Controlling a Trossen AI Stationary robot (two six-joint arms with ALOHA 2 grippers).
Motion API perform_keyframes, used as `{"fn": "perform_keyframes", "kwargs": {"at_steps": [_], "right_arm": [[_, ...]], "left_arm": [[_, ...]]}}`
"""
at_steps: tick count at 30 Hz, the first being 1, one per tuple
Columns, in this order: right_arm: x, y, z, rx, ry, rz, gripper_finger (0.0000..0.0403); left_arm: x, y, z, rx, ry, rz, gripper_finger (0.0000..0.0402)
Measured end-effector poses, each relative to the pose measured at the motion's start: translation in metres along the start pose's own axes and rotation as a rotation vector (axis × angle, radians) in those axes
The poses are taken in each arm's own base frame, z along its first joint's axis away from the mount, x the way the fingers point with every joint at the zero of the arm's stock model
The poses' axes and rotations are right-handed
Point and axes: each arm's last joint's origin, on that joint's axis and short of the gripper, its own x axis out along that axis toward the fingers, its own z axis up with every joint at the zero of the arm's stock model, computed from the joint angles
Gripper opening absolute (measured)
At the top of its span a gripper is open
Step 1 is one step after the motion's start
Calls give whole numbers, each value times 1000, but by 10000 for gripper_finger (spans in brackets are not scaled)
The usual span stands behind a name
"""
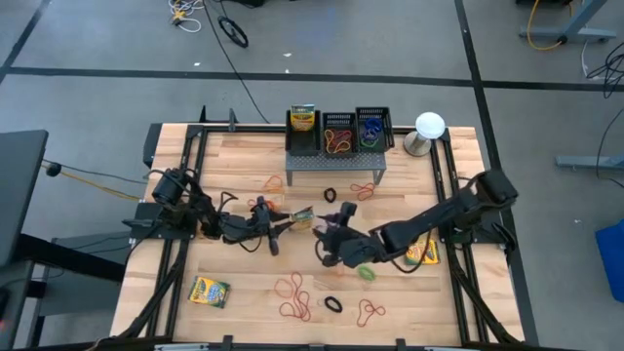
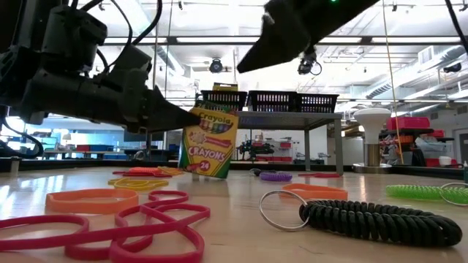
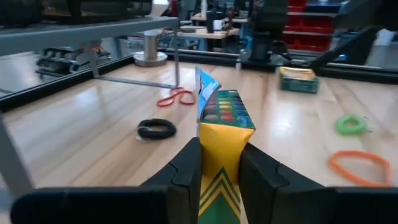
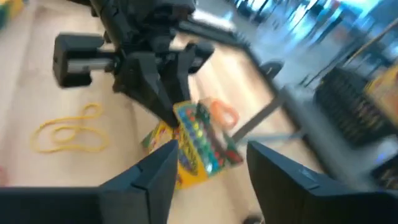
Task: Sort rubber bands into baskets
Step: Put the crayon box into the left black basket on the shelf
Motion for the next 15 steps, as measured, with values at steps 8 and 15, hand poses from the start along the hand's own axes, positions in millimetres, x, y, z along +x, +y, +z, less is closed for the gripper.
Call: {"fn": "perform_keyframes", "kwargs": {"at_steps": [8,15], "right_arm": [[-6,-8,-23,175,151,166,233],[11,-15,-69,374,31,319,236]], "left_arm": [[-1,-3,2,26,-2,-57,85],[-11,0,31,21,-102,-155,85]]}}
